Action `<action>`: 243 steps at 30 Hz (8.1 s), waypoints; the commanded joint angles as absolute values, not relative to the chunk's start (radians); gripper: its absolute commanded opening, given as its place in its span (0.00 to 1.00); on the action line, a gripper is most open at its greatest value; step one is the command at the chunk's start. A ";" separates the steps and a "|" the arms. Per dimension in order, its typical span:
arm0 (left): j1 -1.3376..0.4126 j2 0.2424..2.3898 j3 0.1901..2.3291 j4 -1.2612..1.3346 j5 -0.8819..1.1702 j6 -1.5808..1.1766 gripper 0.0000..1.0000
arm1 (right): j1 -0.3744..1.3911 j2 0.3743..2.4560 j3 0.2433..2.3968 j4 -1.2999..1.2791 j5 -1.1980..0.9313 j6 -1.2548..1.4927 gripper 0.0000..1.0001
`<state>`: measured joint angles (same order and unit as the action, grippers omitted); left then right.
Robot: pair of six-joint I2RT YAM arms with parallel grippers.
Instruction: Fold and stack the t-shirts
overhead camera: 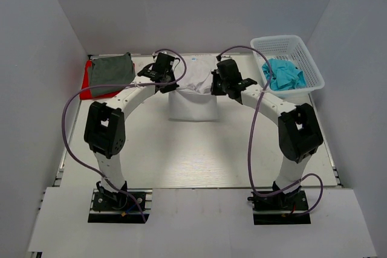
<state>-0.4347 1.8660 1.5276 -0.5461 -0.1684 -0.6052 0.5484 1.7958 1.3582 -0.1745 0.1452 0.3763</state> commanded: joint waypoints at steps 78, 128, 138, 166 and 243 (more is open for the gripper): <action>-0.446 1.532 0.939 -0.466 0.179 -0.500 0.00 | 0.597 1.408 0.741 0.022 -0.075 0.268 0.00; -0.436 1.799 1.629 -0.799 -0.290 -0.753 0.00 | 0.494 1.609 1.348 -0.232 0.141 0.281 0.00; -0.399 2.037 1.869 -0.802 -0.284 -0.753 0.00 | 0.434 1.885 1.517 -0.229 0.055 0.313 0.00; -0.356 2.006 1.620 -0.589 -0.035 -0.454 0.95 | 0.380 1.717 1.249 0.041 -0.184 0.327 0.90; -0.126 2.039 2.163 -0.673 -0.528 -0.006 0.00 | 0.380 1.485 0.851 0.134 -0.100 0.327 0.90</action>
<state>-0.1326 2.1117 2.1551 -0.6556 -0.5339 0.0254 0.3817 1.4738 0.8139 0.0872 -0.0757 0.3332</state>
